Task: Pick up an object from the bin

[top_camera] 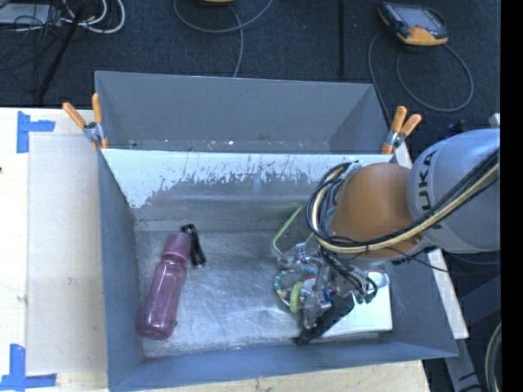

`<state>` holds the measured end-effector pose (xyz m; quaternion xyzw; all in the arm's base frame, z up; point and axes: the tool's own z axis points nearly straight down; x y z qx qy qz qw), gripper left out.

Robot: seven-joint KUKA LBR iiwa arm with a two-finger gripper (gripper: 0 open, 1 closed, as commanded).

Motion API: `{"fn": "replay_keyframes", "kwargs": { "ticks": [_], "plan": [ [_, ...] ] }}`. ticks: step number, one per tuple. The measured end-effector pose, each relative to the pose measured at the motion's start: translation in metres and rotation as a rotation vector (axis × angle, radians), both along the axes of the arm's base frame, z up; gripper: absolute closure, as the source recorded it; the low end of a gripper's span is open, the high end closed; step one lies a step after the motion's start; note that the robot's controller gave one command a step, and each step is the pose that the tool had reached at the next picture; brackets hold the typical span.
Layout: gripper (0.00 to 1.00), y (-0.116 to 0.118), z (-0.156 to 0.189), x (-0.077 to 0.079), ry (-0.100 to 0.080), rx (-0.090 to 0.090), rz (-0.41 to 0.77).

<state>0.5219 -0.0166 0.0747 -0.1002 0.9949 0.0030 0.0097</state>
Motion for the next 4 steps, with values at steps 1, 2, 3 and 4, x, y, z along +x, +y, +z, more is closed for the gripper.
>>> {"fn": "replay_keyframes", "kwargs": {
  "ticks": [1, 2, 3, 4],
  "plan": [
    [1.0, 0.0, 0.0, 0.0, 0.0, 0.0, 0.0],
    [1.0, 0.0, 0.0, 0.0, 0.0, 0.0, -0.001],
    [1.0, 0.0, 0.0, 0.0, 0.0, 0.0, -0.001],
    [1.0, 0.0, 0.0, 0.0, 0.0, 0.0, -0.002]
  ]
}}
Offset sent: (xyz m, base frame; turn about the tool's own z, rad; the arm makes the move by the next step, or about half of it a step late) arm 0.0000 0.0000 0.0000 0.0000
